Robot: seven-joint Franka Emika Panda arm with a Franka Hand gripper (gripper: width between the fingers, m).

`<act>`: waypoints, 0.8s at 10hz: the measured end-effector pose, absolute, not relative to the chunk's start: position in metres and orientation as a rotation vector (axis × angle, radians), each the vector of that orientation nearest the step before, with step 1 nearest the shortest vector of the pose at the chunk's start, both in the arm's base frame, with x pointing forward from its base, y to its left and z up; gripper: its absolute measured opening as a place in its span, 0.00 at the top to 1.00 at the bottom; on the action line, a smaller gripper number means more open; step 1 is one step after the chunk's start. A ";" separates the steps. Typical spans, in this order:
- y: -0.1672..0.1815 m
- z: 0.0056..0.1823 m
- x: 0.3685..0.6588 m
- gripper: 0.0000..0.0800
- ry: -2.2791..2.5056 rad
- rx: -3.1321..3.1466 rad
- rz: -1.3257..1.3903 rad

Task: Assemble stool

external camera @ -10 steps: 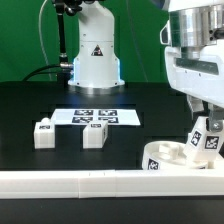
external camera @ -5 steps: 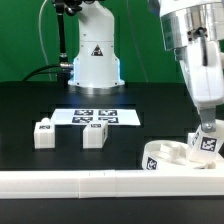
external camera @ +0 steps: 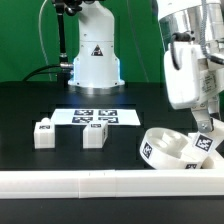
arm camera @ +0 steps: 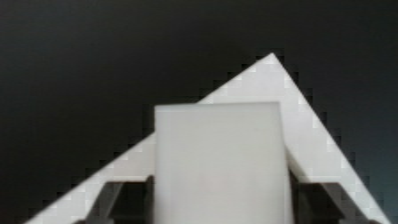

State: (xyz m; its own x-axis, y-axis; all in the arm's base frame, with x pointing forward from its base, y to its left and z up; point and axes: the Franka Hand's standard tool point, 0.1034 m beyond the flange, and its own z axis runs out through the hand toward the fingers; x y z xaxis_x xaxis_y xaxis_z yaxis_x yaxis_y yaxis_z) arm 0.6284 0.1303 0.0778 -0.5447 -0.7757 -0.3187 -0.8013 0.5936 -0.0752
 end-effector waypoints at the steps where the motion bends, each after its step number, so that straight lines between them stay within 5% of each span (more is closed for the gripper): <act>1: 0.131 0.077 0.628 0.57 2.518 -1.246 0.129; 3: 0.135 0.078 0.626 0.52 2.502 -1.295 0.153; 4: 0.135 0.086 0.627 0.27 2.492 -1.333 0.185; 5: 0.132 0.097 0.630 0.21 2.457 -1.373 0.174; 8: 0.127 0.112 0.628 0.19 2.426 -1.388 0.165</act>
Offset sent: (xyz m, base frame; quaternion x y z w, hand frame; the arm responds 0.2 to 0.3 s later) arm 0.0052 -0.0112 0.0233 -0.0355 0.0526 -0.1118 0.9917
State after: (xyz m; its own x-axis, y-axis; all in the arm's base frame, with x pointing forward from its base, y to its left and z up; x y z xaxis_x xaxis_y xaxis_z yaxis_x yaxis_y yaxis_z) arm 0.6285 0.1269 0.1116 -0.4648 -0.8147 -0.3466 -0.8541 0.5158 -0.0670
